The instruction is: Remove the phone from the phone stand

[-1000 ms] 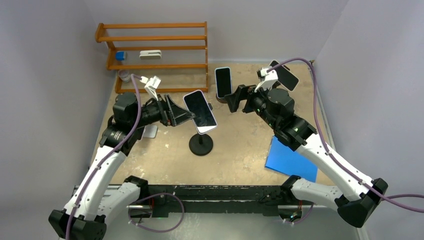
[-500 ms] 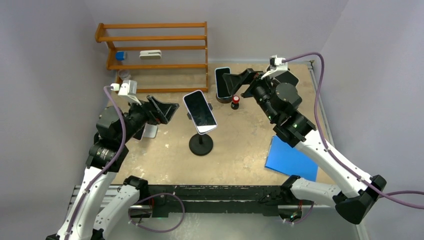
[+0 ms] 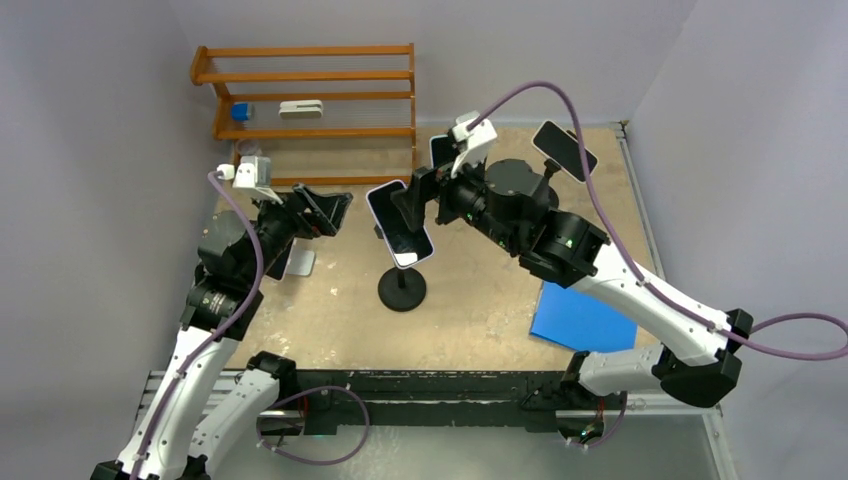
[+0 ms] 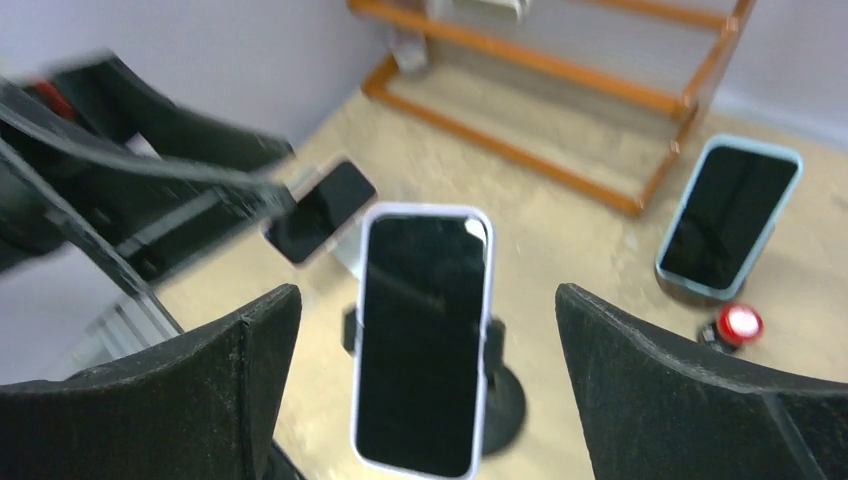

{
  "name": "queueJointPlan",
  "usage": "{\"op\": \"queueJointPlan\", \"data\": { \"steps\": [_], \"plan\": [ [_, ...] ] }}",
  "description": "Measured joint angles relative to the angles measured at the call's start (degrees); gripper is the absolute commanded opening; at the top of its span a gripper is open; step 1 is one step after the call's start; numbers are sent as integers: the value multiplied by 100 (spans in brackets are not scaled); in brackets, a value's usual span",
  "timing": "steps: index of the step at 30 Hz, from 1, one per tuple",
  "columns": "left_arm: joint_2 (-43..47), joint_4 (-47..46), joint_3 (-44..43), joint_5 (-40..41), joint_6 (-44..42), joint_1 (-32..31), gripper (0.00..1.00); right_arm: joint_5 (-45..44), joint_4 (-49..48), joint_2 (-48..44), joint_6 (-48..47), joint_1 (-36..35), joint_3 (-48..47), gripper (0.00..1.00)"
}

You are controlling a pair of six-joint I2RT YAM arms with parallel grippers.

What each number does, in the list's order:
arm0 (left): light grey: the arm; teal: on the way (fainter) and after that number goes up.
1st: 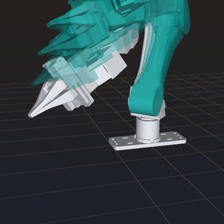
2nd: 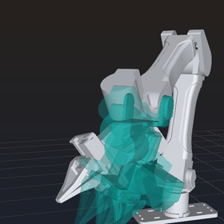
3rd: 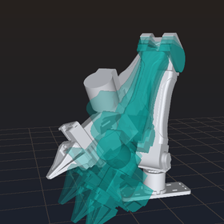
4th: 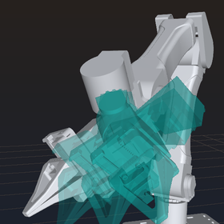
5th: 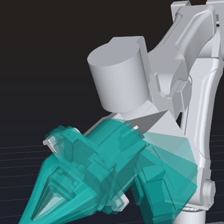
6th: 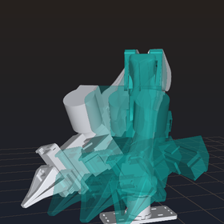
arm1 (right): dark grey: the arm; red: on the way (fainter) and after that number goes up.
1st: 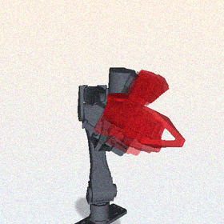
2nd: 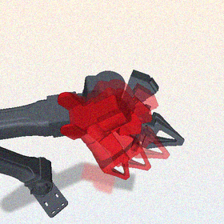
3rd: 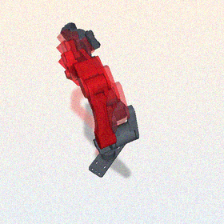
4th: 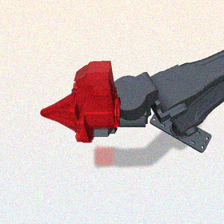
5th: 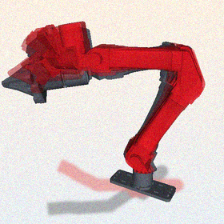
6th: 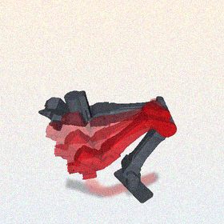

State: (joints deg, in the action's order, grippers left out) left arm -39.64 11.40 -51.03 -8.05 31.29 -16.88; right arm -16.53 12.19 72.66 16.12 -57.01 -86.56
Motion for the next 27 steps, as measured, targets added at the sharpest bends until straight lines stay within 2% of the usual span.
{"op": "queueJointPlan", "data": {
  "steps": [5, 10, 17, 27],
  "plan": [
    [232, -138, 278, -2, -251, -2, 91, -59, 1038, 26, 15, -85, 87, 99],
    [546, -247, 699, -28, -367, -2, 91, -46, 1639, 15, 57, -153, 109, 99],
    [728, -310, 1027, -22, -396, -50, 90, -59, 2100, 282, 142, -348, 0, 99],
    [833, -289, 1049, 109, -496, -229, 90, -269, 2503, 809, 337, -647, -302, 99]
  ]
}}
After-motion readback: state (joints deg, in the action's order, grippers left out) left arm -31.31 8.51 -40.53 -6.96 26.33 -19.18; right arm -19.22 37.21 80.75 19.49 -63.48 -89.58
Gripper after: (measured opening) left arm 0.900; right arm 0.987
